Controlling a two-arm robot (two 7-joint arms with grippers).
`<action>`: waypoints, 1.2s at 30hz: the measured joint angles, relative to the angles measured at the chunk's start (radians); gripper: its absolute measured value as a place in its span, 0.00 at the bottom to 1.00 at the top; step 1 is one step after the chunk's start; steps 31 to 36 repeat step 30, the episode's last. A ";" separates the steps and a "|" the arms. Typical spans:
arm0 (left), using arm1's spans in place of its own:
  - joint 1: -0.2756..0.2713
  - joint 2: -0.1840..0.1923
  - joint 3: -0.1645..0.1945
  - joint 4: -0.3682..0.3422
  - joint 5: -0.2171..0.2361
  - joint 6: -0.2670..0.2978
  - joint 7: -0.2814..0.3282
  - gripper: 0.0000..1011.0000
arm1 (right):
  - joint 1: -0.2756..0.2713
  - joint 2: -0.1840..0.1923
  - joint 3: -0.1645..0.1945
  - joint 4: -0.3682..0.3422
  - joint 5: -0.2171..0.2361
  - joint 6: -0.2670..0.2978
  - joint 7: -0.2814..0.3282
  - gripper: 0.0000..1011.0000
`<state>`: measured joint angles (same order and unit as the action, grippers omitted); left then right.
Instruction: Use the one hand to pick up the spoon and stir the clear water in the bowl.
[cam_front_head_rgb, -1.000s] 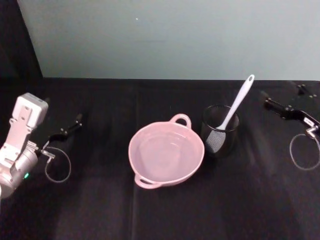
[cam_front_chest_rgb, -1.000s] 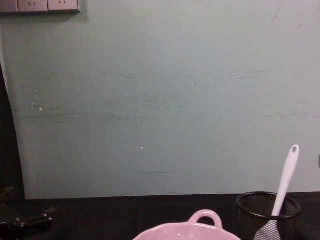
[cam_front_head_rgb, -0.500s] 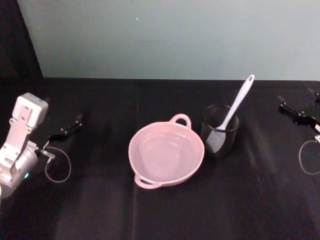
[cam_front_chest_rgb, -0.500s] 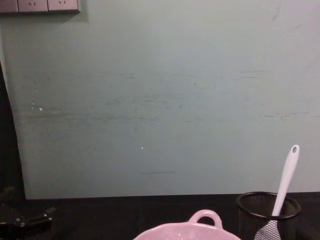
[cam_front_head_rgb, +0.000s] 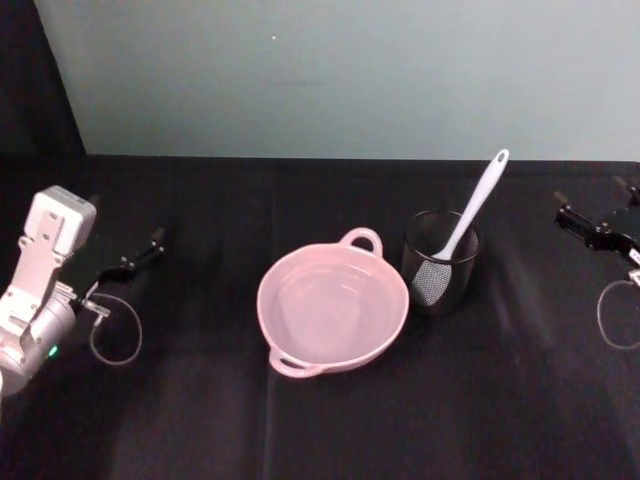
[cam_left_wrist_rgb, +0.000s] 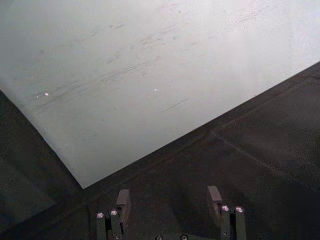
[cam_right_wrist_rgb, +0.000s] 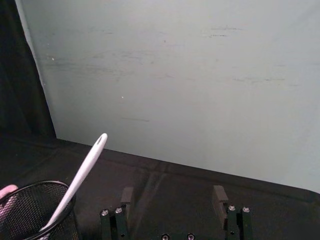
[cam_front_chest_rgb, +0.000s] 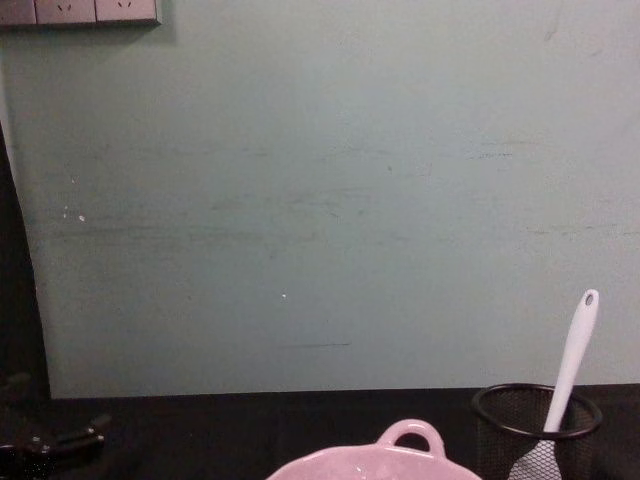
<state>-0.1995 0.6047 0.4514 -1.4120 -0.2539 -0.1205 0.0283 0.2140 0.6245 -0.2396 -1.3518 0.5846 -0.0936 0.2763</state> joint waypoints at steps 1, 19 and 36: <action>0.000 0.000 0.000 0.000 0.000 0.000 0.000 1.00 | 0.000 0.000 0.000 0.000 0.000 0.000 0.000 0.99; 0.000 0.000 0.000 0.000 0.000 0.000 0.000 1.00 | -0.001 0.002 -0.002 -0.003 -0.003 -0.004 -0.004 0.99; 0.000 0.000 0.000 0.000 0.000 0.000 0.000 1.00 | -0.001 0.002 -0.002 -0.003 -0.004 -0.004 -0.004 0.99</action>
